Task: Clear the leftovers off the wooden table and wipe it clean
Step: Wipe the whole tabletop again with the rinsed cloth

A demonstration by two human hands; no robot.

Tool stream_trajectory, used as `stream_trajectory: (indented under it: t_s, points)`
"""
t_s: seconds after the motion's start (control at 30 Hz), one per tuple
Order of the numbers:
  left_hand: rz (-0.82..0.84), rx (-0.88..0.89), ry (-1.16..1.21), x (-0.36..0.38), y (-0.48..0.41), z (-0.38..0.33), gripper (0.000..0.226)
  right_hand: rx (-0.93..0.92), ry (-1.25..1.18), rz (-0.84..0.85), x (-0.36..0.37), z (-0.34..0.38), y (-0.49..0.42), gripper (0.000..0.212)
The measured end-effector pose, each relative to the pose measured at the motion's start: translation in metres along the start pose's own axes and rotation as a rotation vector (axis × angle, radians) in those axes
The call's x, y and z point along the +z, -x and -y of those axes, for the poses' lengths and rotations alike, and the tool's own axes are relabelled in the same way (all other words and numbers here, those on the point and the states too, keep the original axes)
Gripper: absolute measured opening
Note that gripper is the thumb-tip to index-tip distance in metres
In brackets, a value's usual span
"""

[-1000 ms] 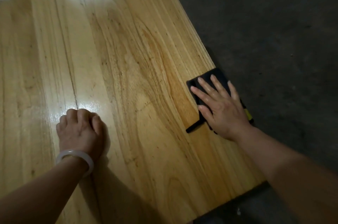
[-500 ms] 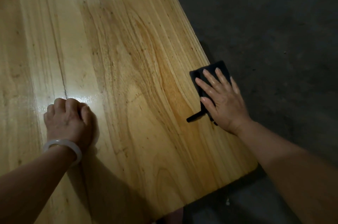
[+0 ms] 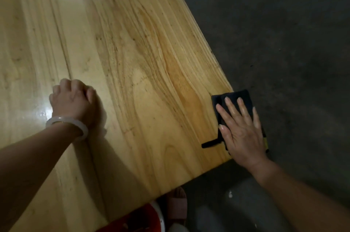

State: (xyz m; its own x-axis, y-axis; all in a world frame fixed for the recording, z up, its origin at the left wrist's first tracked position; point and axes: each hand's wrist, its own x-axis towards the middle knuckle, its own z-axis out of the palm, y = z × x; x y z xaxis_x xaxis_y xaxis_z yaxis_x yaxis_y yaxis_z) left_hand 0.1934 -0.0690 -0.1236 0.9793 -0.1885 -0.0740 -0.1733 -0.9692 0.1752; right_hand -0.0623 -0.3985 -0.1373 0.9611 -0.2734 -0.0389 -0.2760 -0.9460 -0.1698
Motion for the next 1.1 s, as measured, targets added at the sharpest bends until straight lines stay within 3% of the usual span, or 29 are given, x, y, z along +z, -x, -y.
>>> stream_trajectory:
  t_s: [0.37, 0.67, 0.87, 0.97, 1.1]
  points:
    - [-0.014, 0.097, 0.157, -0.006, 0.095, 0.029, 0.018, 0.009, 0.004, 0.039, 0.018, 0.106, 0.041, 0.054]
    - [0.032, 0.007, 0.230, -0.010, 0.150, 0.080, 0.012, -0.132, 0.018, 0.088, 0.031, 0.207, 0.051, 0.056]
    - [0.010, -0.016, 0.205, -0.008, 0.158, 0.101, 0.025, -0.282, 0.020, 0.152, 0.037, 0.262, 0.059, 0.059]
    - [0.001, -0.014, 0.197, -0.006, 0.161, 0.107, 0.035, -0.420, 0.048, 0.183, 0.037, 0.280, 0.058, 0.059]
    - [-0.023, 0.001, 0.215, -0.004, 0.166, 0.111, 0.033, -0.633, 0.086, 0.217, 0.035, 0.284, 0.039, 0.058]
